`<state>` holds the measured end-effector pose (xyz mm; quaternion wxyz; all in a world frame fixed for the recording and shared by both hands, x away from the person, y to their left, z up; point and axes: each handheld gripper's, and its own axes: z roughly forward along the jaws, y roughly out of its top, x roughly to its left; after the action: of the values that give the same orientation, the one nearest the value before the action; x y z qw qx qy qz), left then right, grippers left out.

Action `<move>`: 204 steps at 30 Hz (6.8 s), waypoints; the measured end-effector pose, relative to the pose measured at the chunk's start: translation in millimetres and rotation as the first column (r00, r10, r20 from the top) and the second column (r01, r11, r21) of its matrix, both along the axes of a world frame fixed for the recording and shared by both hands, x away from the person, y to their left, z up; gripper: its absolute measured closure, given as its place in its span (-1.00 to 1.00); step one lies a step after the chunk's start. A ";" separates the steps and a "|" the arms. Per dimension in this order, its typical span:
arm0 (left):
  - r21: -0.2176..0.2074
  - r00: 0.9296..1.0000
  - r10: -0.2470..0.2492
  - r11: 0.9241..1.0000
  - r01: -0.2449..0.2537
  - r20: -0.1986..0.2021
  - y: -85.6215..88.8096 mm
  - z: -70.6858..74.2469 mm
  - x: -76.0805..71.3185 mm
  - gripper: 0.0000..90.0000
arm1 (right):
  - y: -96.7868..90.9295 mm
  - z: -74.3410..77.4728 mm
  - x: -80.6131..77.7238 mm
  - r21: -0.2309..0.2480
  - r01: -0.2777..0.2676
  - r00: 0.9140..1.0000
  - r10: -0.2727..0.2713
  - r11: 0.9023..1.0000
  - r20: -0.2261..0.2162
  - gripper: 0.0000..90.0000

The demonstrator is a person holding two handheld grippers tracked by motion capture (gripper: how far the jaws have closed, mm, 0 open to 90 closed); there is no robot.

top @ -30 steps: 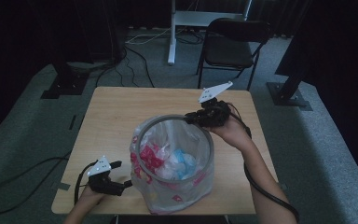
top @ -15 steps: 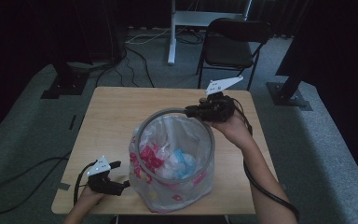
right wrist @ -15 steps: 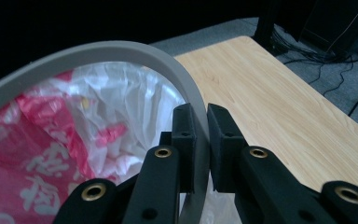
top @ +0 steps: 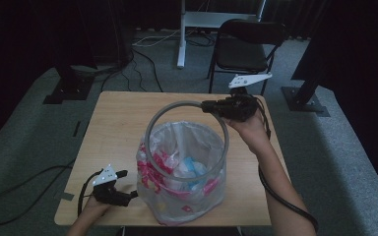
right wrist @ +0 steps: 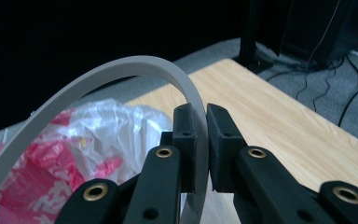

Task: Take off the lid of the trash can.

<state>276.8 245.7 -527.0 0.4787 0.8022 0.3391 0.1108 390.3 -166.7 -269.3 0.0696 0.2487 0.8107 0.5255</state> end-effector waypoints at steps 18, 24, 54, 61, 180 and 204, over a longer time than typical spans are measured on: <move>0.001 1.000 0.002 1.000 -0.002 -0.004 0.8 -0.3 -0.1 -0.93 | -63.6 12.8 4.1 0.068 0.227 0.973 -0.229 0.971 0.014 0.85; 0.002 1.000 0.006 1.000 -0.006 -0.004 0.7 -0.6 -0.4 -0.93 | -95.5 12.4 7.5 0.090 0.311 0.950 -0.312 0.946 0.001 0.85; 0.011 1.000 -0.006 1.000 0.006 -0.014 -0.1 -2.3 -1.2 -0.93 | -202.0 -61.2 4.4 0.055 0.596 0.800 -0.587 0.801 -0.127 0.85; 0.009 1.000 -0.009 1.000 0.009 -0.014 -0.2 -1.9 -1.8 -0.93 | -207.4 -97.5 0.8 0.037 0.613 0.781 -0.597 0.790 -0.181 0.85; -0.116 0.998 -0.046 0.992 0.052 0.050 9.3 42.0 -20.6 -0.93 | -154.7 -160.5 -39.3 0.109 0.293 0.954 -0.298 0.950 0.031 -0.59; -0.169 0.992 -0.122 0.977 0.127 0.041 -30.4 83.7 -37.1 -1.00 | -36.9 -55.3 -40.0 0.005 -0.023 1.000 0.023 1.000 -0.010 -0.68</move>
<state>239.6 215.3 -443.3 0.5570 0.7760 0.2891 0.0630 350.3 -203.6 -324.6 0.0589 0.2419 0.8125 0.5271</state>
